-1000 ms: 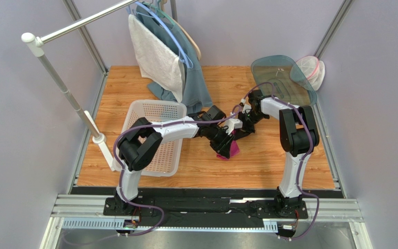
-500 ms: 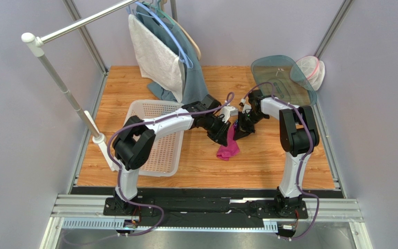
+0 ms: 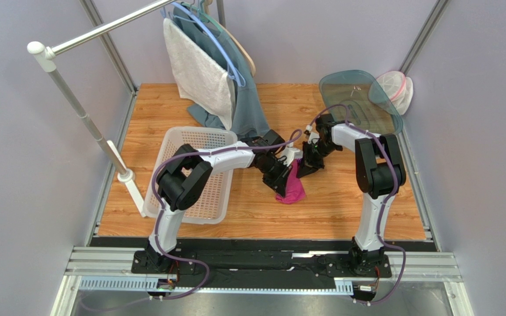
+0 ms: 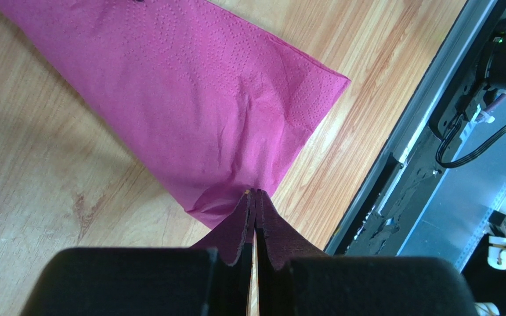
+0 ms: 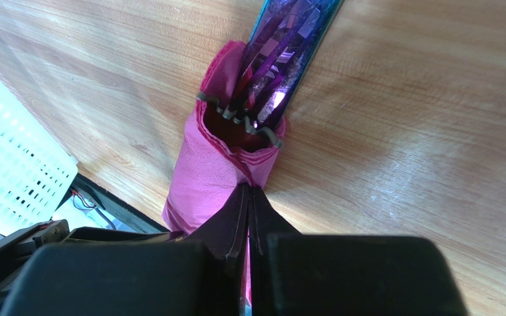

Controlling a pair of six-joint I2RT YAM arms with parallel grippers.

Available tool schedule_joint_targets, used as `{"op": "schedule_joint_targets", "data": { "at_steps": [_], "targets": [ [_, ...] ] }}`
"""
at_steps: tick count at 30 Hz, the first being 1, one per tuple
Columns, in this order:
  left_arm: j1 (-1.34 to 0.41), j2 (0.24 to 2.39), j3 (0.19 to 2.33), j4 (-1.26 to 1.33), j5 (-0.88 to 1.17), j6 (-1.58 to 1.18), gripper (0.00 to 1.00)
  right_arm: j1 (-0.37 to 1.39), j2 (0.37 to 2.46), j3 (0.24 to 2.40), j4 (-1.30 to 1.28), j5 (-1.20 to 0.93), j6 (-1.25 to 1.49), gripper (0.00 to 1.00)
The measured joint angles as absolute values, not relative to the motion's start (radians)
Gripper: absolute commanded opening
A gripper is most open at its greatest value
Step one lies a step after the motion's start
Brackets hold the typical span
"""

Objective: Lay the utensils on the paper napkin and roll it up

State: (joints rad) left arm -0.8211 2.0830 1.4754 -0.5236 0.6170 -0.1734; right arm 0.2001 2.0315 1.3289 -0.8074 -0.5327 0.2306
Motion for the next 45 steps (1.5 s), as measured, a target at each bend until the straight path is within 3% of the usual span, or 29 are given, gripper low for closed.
{"op": "schedule_joint_targets", "data": {
  "at_steps": [16, 19, 23, 31, 37, 45],
  "targets": [
    [-0.833, 2.149, 1.522, -0.52, 0.621, -0.186, 0.02, 0.2, 2.032, 1.33, -0.809, -0.533, 0.231, 0.05],
    [-0.833, 2.15, 1.522, -0.519, 0.622, -0.189, 0.01, 0.2, 2.032, 1.333, -0.811, -0.533, 0.231, 0.11],
    [-0.831, 2.153, 1.521, -0.512, 0.627, -0.204, 0.01, 0.198, 2.031, 1.333, -0.805, -0.543, 0.234, 0.31],
    [-0.831, 2.162, 1.521, -0.495, 0.645, -0.234, 0.0, 0.156, 1.998, 1.333, -0.794, -0.577, 0.239, 0.5],
    [-0.831, 2.163, 1.521, -0.49, 0.648, -0.239, 0.0, 0.142, 1.988, 1.329, -0.765, -0.61, 0.253, 0.56],
    [-0.828, 2.164, 1.519, -0.487, 0.654, -0.244, 0.0, 0.155, 1.993, 1.286, -0.705, -0.637, 0.29, 0.56]
  ]
}}
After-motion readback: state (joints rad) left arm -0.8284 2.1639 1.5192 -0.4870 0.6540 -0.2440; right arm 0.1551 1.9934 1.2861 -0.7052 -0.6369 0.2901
